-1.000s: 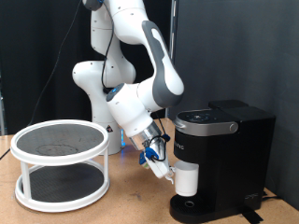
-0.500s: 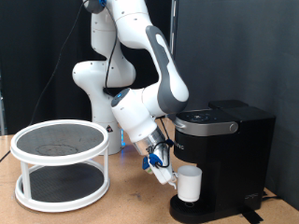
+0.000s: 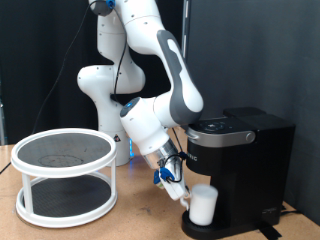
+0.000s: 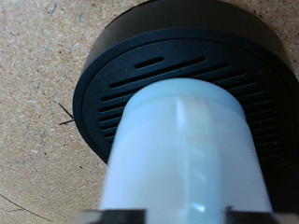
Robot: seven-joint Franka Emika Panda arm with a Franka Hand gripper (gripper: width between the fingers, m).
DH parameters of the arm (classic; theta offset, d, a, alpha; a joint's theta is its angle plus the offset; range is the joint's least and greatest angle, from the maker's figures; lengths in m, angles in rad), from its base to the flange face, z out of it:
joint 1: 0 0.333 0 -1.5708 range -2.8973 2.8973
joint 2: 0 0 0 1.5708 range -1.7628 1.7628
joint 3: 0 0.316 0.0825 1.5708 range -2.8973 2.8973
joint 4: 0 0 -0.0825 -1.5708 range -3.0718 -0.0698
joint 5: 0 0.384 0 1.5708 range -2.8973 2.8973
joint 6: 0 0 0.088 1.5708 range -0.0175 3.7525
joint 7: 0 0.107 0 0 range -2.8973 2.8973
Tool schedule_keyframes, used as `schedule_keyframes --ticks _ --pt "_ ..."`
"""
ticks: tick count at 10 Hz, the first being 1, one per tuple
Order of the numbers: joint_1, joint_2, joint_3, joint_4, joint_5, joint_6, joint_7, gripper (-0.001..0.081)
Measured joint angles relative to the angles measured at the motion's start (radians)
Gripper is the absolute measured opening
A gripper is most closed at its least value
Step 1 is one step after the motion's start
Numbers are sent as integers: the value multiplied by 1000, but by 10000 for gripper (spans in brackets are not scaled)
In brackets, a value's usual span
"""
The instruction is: Make a cup of coffee with the keurig machine
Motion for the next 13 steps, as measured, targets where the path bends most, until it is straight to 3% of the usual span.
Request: schedule_keyframes --ticks 1,2,3,4,6,7,9,11,13 --pt "0 0 0 0 0 0 0 183" --pt "0 0 0 0 0 0 0 183" --pt "-2 -2 0 -3 -1 -6 -1 379" --pt "-8 -6 -4 -11 -9 -32 -16 379" --pt "-48 -43 -32 -54 -66 -136 -70 659" --pt "-71 -69 -46 -74 -72 -193 -98 712" --pt "-112 -132 -63 -111 -52 -283 -133 735" --pt "-112 -128 -61 -117 -64 -275 -142 735" --pt "-126 -168 -70 -156 -68 -372 -206 735"
